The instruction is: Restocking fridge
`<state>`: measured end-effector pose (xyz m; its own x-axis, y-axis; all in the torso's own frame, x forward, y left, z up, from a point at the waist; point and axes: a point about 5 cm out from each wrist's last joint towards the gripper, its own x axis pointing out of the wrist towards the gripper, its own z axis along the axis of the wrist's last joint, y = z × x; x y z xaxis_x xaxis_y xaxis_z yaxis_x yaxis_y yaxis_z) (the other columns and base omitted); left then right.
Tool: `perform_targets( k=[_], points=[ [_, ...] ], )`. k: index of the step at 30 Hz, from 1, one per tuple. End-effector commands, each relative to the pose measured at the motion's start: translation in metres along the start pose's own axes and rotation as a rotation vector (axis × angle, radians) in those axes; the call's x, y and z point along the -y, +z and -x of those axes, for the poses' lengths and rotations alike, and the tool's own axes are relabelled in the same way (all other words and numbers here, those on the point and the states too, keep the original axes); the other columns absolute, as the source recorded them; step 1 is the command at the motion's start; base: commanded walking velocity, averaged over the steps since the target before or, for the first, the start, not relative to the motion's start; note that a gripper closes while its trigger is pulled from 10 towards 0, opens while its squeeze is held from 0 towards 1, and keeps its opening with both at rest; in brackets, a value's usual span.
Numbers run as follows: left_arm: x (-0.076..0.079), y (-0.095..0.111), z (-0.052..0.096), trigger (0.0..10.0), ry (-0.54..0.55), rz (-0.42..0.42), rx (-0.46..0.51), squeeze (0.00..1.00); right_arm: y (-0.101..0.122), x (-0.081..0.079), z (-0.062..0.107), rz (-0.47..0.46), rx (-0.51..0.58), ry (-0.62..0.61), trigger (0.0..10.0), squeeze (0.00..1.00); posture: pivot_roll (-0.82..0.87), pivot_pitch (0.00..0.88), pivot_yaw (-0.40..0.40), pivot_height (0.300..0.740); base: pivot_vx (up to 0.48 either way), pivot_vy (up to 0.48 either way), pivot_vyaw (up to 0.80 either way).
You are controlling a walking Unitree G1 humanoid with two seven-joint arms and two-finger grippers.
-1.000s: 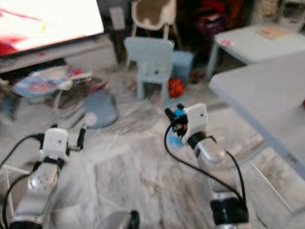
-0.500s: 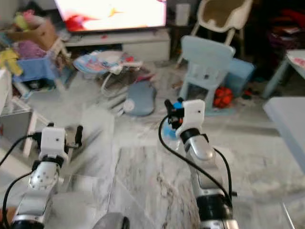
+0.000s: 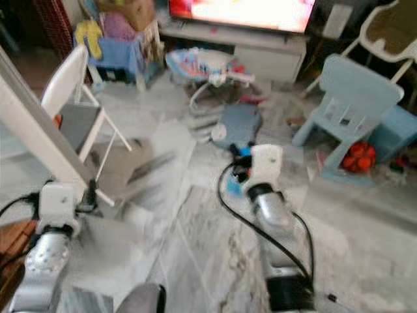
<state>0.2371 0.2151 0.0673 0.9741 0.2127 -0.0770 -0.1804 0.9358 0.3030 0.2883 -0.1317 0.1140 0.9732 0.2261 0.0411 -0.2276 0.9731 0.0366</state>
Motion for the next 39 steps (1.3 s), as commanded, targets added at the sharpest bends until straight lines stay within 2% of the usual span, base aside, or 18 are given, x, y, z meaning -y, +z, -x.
perform_targets(
  k=[1,6,11,15,18,22,23,27,30,33,39],
  points=[
    [0.004,0.000,-0.002,10.0,0.002,0.012,-0.004,0.00,0.011,0.000,-0.004,0.016,0.039,0.016,10.0,0.00,0.13,0.059,-0.076,0.740,0.000,0.000,0.61],
    [0.005,0.010,-0.004,10.0,0.033,0.033,0.016,0.00,0.013,-0.006,-0.010,0.025,0.037,0.063,10.0,0.00,0.15,0.063,-0.104,0.740,0.000,0.000,0.24],
    [0.009,0.008,0.000,10.0,0.024,0.044,-0.005,0.00,0.016,-0.008,-0.014,0.030,0.044,0.071,10.0,0.00,0.14,0.069,-0.093,0.740,0.000,0.107,0.00],
    [0.011,0.008,0.000,10.0,0.001,0.034,-0.005,0.00,0.018,-0.008,-0.014,0.026,0.053,0.065,10.0,0.00,0.13,0.075,-0.080,0.740,0.000,0.480,0.00],
    [0.015,0.008,-0.003,10.0,-0.037,0.025,-0.007,0.00,0.016,-0.009,-0.012,0.021,0.046,0.057,10.0,0.00,0.12,0.073,-0.073,0.740,0.000,0.480,0.00],
    [0.015,0.009,-0.009,10.0,-0.034,0.020,-0.005,0.00,0.017,-0.010,-0.011,0.036,0.053,0.068,10.0,0.00,0.11,0.065,-0.064,0.740,0.000,0.480,0.00],
    [0.015,0.013,-0.014,10.0,-0.026,0.025,0.003,0.00,0.019,-0.010,-0.011,0.050,0.063,0.081,10.0,0.00,0.10,0.061,-0.060,0.740,0.000,0.480,0.80],
    [0.016,0.017,-0.017,10.0,-0.018,0.031,0.012,0.00,0.021,-0.010,-0.012,0.058,0.071,0.087,10.0,0.00,0.10,0.059,-0.057,0.740,0.000,0.480,0.80],
    [0.017,0.018,-0.017,10.0,-0.010,0.031,0.017,0.00,0.022,-0.009,-0.013,0.049,0.072,0.076,10.0,0.00,0.10,0.058,-0.057,0.740,0.000,0.480,0.80],
    [0.014,0.016,-0.015,10.0,0.051,0.068,-0.006,0.00,0.021,-0.011,-0.014,0.046,0.071,0.084,10.0,0.00,0.11,0.062,-0.057,0.740,0.000,0.480,0.80],
    [0.012,0.019,-0.016,10.0,0.045,0.046,0.028,0.00,0.021,-0.015,-0.015,0.042,0.073,0.096,10.0,0.00,0.12,0.066,-0.057,0.740,0.000,0.480,0.80]
  ],
)
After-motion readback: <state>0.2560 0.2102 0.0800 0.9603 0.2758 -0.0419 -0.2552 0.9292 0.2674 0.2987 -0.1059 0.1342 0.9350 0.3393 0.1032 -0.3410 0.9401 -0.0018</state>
